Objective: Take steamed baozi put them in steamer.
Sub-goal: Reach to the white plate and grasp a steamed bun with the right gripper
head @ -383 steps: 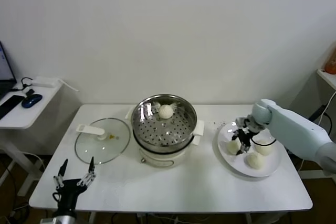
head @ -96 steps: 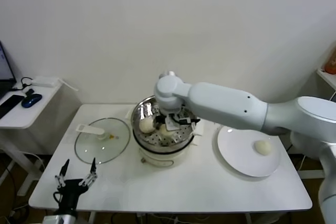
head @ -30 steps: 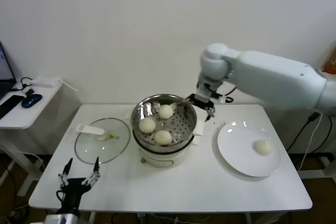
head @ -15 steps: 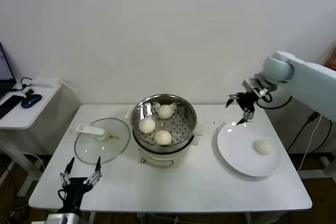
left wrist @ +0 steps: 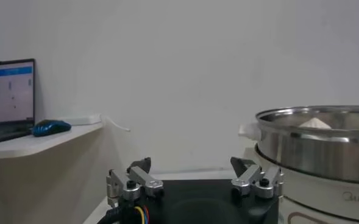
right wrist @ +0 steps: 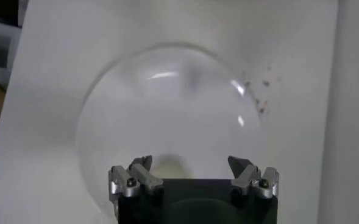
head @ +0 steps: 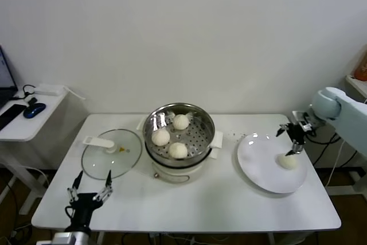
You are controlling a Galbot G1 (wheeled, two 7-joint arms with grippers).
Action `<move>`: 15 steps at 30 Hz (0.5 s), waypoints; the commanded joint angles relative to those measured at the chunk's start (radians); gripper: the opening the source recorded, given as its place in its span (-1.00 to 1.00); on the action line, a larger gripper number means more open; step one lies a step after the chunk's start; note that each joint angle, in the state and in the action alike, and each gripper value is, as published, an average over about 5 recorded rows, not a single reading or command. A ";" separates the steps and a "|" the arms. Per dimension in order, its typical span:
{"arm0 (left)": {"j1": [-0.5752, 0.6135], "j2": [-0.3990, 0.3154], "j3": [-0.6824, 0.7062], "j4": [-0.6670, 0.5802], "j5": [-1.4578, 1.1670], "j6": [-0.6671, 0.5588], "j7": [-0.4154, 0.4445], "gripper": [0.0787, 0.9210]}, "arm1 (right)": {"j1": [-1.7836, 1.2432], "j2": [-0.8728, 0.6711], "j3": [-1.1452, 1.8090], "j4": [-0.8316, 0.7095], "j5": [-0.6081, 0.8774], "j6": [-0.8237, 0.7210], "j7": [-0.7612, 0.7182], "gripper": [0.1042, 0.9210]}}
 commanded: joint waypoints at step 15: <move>-0.011 -0.004 -0.017 0.013 -0.005 0.005 -0.001 0.77 | -0.200 0.144 0.254 -0.243 -0.315 0.111 -0.002 0.76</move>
